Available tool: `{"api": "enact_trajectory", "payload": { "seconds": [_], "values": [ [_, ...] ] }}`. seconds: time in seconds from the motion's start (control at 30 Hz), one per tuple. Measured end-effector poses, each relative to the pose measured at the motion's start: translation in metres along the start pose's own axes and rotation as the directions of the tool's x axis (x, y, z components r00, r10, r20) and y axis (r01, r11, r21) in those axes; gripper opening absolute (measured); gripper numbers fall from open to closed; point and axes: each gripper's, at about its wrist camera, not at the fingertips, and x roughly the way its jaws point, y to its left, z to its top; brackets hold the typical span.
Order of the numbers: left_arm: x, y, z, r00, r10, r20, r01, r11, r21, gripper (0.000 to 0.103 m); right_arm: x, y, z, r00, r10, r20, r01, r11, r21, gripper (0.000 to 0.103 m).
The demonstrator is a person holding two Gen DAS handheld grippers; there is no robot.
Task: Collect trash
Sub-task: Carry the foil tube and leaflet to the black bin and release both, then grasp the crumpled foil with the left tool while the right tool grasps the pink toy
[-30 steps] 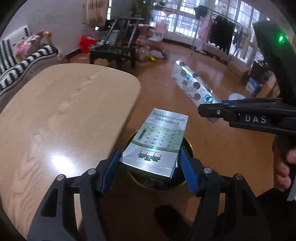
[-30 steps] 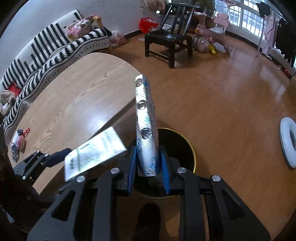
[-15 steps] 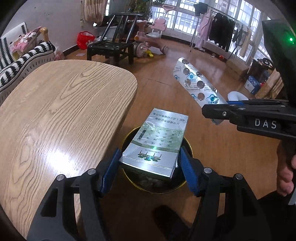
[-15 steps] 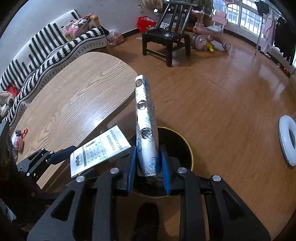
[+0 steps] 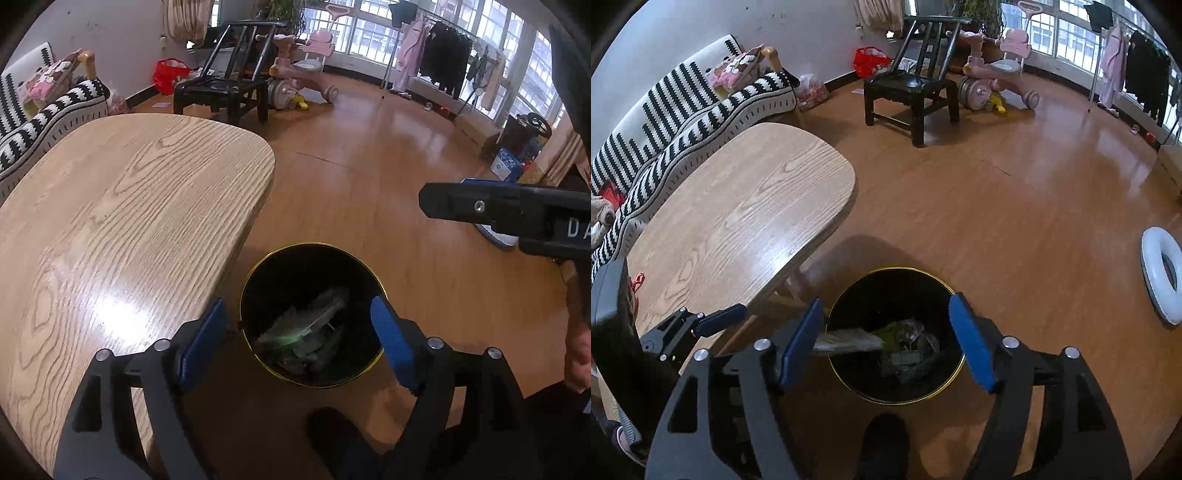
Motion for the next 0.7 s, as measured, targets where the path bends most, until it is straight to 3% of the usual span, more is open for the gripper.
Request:
{"api": "enact_trajectory", "payload": {
  "seconds": [0.2, 0.37, 0.47, 0.7],
  "values": [
    [-0.009, -0.002, -0.002, 1.0, 0.01, 0.011, -0.01, 1.0, 0.01, 0.092, 0.001, 0.006, 0.002, 1.0, 0.005, 0.008, -0.005, 1.0, -0.014, 0.075],
    [-0.033, 0.008, -0.01, 0.999, 0.029, 0.025, -0.029, 0.999, 0.015, 0.094, -0.004, 0.03, 0.008, 0.999, 0.028, 0.042, -0.026, 0.998, -0.049, 0.082],
    [-0.055, 0.026, -0.02, 0.994, 0.096, 0.049, -0.097, 0.995, 0.016, 0.095, -0.009, 0.052, 0.012, 0.995, 0.073, 0.073, -0.067, 0.994, -0.083, 0.086],
    [-0.129, 0.109, -0.063, 0.95, 0.301, 0.085, -0.292, 0.95, -0.11, 0.095, -0.004, 0.151, 0.013, 0.973, 0.217, 0.077, -0.194, 0.953, -0.233, 0.088]
  ]
}}
